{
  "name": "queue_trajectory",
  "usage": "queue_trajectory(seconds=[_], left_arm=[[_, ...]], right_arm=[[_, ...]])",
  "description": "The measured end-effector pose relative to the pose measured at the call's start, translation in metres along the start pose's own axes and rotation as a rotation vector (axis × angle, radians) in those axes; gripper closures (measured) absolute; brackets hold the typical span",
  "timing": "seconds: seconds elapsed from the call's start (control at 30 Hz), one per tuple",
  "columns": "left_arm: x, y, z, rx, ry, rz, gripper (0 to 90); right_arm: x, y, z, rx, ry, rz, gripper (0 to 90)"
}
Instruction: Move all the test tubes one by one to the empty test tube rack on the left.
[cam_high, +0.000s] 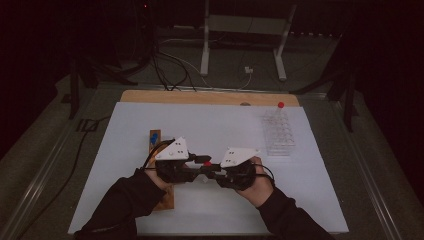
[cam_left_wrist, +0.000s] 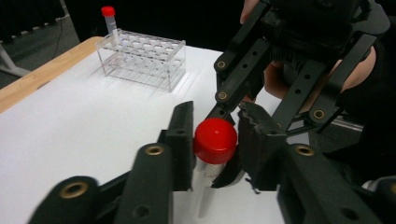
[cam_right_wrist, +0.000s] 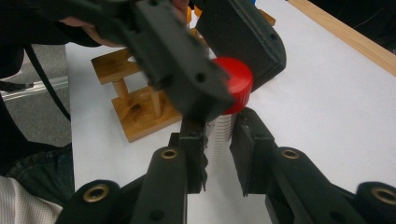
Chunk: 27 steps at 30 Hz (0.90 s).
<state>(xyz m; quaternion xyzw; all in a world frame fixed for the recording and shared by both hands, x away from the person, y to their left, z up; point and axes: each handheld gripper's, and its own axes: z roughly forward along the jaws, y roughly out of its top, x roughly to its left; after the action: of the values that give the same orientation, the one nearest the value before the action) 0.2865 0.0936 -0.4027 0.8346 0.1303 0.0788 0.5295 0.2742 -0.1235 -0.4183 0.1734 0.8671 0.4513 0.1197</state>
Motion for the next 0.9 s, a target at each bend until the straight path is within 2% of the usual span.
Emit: queue_trajectory(seconds=[0.07,0.23,0.4,0.6,0.7,0.8,0.87,0.9], left_arm=[[-0.001,0.000,0.000,-0.001,0.007,0.013,71.1],[0.001,0.003,-0.004,-0.008,0.023,0.006,71.9],[0.003,0.007,-0.014,0.003,0.048,0.018,72.0],[0.006,0.009,-0.036,-0.004,0.094,0.024,72.0],[0.008,0.010,-0.049,-0.006,0.127,0.021,72.0],[0.009,0.009,-0.062,-0.007,0.160,0.019,72.0],[0.011,0.007,-0.070,-0.008,0.178,0.015,72.0],[0.011,0.006,-0.074,-0.010,0.188,0.010,72.0]], right_arm=[[-0.001,0.000,0.000,0.000,0.005,0.004,74.0],[-0.002,0.000,-0.002,-0.022,-0.002,0.023,72.6],[-0.006,-0.001,-0.008,-0.053,-0.034,0.054,48.6],[-0.016,-0.006,-0.021,-0.099,-0.065,0.091,25.6],[-0.020,-0.010,-0.028,-0.112,-0.086,0.115,23.2],[-0.022,-0.012,-0.033,-0.136,-0.129,0.130,14.3],[-0.025,-0.014,-0.036,-0.162,-0.138,0.156,10.2],[-0.026,-0.015,-0.037,-0.161,-0.130,0.155,3.9]])
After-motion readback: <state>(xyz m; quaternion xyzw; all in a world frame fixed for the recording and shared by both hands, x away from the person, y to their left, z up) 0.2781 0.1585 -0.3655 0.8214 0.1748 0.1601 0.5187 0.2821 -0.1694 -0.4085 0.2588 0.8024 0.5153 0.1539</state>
